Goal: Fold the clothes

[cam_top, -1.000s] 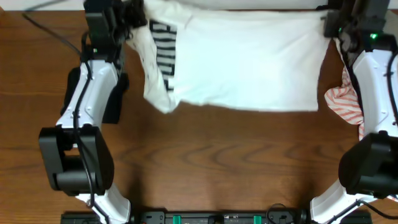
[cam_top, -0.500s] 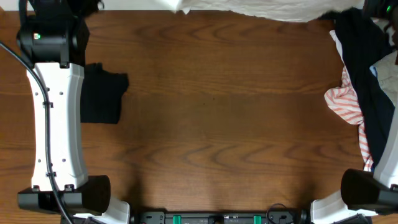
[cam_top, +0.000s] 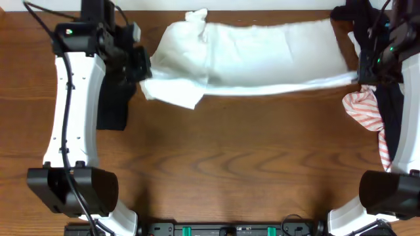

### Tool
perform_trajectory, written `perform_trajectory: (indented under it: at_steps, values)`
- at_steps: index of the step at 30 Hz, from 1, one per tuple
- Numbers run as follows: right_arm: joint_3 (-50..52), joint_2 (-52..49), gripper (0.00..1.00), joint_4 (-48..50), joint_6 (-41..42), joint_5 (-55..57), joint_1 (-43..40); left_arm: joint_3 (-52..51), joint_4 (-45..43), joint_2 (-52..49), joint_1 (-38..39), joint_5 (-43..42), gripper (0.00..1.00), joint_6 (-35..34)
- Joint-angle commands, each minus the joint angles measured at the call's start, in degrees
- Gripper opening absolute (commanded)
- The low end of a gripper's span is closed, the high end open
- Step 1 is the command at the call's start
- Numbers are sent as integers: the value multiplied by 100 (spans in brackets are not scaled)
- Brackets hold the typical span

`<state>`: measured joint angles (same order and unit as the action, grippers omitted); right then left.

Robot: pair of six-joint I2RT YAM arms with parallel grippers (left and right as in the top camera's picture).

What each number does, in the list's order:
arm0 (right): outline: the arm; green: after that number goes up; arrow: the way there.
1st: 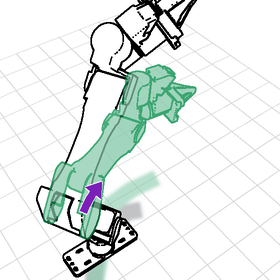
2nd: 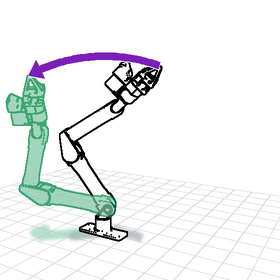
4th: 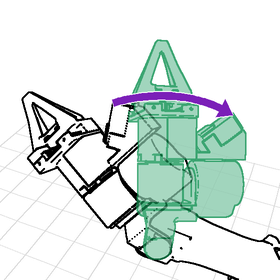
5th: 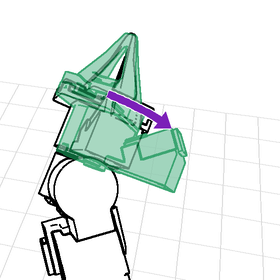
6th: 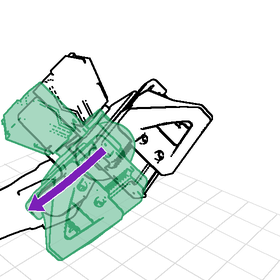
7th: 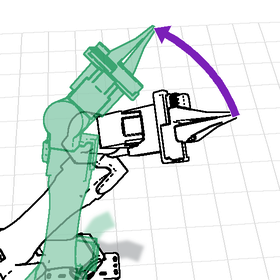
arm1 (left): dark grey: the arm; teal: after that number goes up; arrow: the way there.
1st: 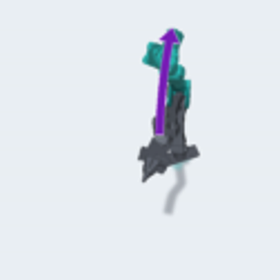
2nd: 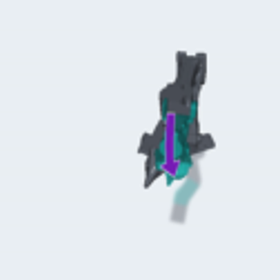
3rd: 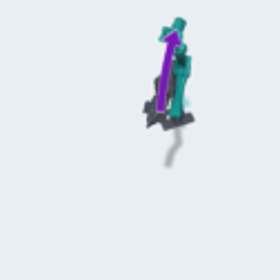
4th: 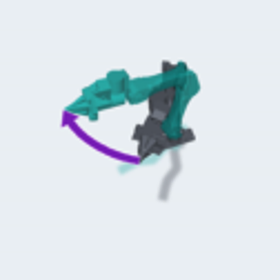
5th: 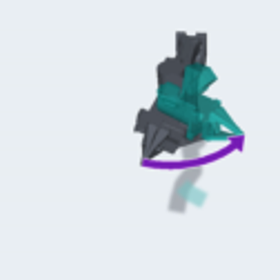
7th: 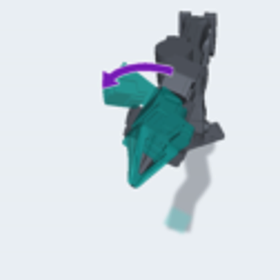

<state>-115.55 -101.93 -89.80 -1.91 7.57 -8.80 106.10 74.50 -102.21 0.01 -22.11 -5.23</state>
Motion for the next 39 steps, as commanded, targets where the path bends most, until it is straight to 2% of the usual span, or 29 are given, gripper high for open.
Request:
perform_trajectory:
  at_steps: [1,10,18,31,39]
  values:
    - [319,57,1,-129,-52,144,-57,-365,142,63,-37,96,6,317]
    - [1366,59,1,-354,31,142,-57,-1384,343,66,24,96,6,420]
    - [2391,57,1,-39,210,144,-59,-2061,-90,74,33,116,6,457]
    - [2771,57,4,1738,216,275,-59,-2061,-1991,105,46,116,6,393]
    - [3014,57,9,2376,361,273,-85,-2061,-2789,-42,232,116,6,398]
